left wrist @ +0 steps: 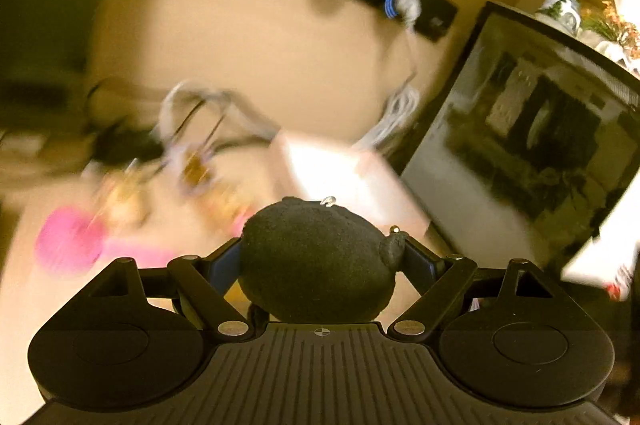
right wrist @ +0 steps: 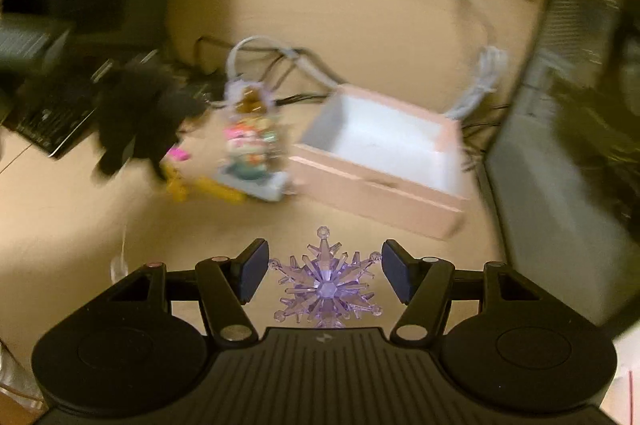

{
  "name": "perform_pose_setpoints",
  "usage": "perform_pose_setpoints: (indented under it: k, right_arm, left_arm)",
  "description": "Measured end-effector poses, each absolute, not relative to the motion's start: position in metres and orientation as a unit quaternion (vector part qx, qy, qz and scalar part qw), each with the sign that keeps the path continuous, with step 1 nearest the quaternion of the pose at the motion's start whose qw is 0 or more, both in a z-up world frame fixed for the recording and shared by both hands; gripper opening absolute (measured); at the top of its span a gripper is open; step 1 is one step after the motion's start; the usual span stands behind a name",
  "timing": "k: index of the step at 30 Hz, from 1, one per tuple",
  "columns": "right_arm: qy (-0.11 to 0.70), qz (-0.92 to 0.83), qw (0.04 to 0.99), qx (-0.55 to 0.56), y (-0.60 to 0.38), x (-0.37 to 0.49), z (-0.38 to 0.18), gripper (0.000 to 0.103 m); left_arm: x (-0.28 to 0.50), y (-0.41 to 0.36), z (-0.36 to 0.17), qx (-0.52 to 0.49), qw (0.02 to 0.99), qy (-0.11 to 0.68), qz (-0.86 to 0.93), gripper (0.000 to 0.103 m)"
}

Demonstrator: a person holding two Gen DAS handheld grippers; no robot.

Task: Organize objects
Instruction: 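Drop the plush toy into the pink box with the left tool while the right tool drops the snowflake in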

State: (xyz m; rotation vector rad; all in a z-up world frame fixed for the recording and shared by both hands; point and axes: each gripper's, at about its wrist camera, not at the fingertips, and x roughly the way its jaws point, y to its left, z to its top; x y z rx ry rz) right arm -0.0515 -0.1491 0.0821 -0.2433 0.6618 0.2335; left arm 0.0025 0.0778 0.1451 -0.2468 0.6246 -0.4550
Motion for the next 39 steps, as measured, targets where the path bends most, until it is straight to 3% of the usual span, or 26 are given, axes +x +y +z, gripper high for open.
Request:
perform_pose_setpoints:
  k: [5, 8, 10, 14, 19, 29, 31, 34, 39]
  right_arm:
    - [0.31, 0.103, 0.942, -0.081, -0.19, -0.054, 0.079, 0.063]
    - [0.297, 0.1, 0.946, -0.079, -0.204, -0.059, 0.081, 0.063]
    - [0.299, 0.102, 0.946, -0.072, -0.21, -0.058, 0.082, 0.063]
    - [0.301, 0.104, 0.946, -0.063, -0.224, -0.056, 0.085, 0.063]
    - [0.282, 0.113, 0.953, -0.023, -0.237, -0.039, 0.108, 0.063]
    - [0.191, 0.108, 0.975, -0.044, -0.2, 0.088, 0.162, 0.063]
    - [0.224, 0.095, 0.969, -0.044, -0.193, 0.124, 0.16, 0.083]
    - [0.257, 0.093, 0.962, -0.025, -0.192, 0.136, 0.154, 0.086]
    - [0.281, 0.123, 0.95, -0.059, -0.182, 0.083, 0.136, 0.092]
  left_arm:
    - [0.068, 0.01, 0.175, -0.125, 0.927, 0.262, -0.237, 0.091]
    - [0.118, -0.029, 0.159, -0.14, 0.912, 0.295, -0.248, 0.093]
    - [0.143, -0.049, 0.141, -0.134, 0.911, 0.319, -0.223, 0.088]
    - [0.157, -0.054, 0.128, -0.154, 0.928, 0.285, -0.184, 0.086]
    - [0.121, -0.025, 0.121, -0.148, 0.936, 0.279, -0.157, 0.086]
    - [0.002, 0.052, 0.065, -0.092, 0.926, 0.358, -0.071, 0.086]
    - [-0.011, 0.066, 0.061, -0.101, 0.923, 0.367, -0.058, 0.086]
    - [-0.019, 0.087, 0.062, -0.113, 0.921, 0.37, -0.042, 0.086]
    - [0.002, 0.096, 0.069, -0.144, 0.918, 0.365, -0.049, 0.086]
